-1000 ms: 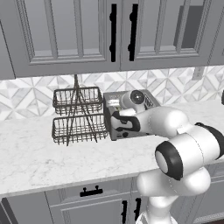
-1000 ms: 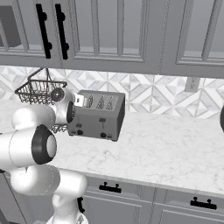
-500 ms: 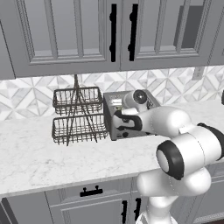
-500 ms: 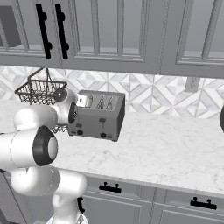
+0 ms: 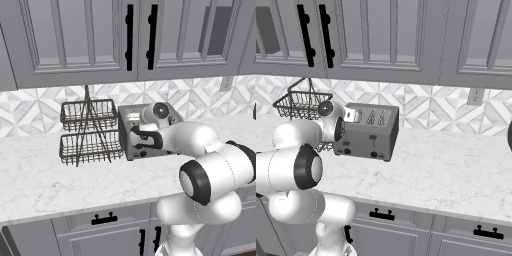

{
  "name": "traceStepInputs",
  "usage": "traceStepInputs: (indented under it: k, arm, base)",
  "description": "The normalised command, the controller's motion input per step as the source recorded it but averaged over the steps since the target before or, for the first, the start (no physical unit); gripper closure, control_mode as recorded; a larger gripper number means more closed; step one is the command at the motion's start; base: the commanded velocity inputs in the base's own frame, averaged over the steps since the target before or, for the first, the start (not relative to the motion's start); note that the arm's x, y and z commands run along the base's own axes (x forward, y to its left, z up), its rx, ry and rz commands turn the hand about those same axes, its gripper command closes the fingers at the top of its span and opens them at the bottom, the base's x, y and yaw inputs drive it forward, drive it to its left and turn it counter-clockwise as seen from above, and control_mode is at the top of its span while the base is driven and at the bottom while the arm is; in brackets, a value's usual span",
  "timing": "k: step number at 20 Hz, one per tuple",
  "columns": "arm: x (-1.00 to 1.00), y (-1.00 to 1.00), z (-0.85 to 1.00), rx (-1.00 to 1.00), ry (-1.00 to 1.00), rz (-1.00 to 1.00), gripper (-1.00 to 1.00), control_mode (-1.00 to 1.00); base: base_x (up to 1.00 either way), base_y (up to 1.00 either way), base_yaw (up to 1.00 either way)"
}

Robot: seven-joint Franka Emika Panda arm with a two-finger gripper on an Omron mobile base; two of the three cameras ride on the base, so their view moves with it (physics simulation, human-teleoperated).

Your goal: Start the toaster. Once the lever pops up, take the bread to the plate on the dining counter.

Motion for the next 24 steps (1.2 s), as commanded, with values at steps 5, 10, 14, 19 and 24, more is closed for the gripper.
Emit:
traceStepInputs:
  k: [5,10,14,19,24]
  arm:
    - [0.00,0.00,0.00,0.00,0.00,0.00,-1.00,-1.00]
    - [0.00,0.09,0.00,0.00,0.00,0.00,-1.00,-1.00]
    - [0.00,0.06,0.00,0.00,0.00,0.00,-1.00,-1.00]
    - [0.00,0.00,0.00,0.00,0.00,0.00,-1.00,-1.00]
    - [0.00,0.00,0.00,0.00,0.00,0.00,-1.00,-1.00]
  base:
    - [0.00,0.00,0.00]
    - [0.00,0.00,0.00]
    - [0.00,0.00,0.00]
    - [0.00,0.00,0.00]
    - [0.00,0.00,0.00]
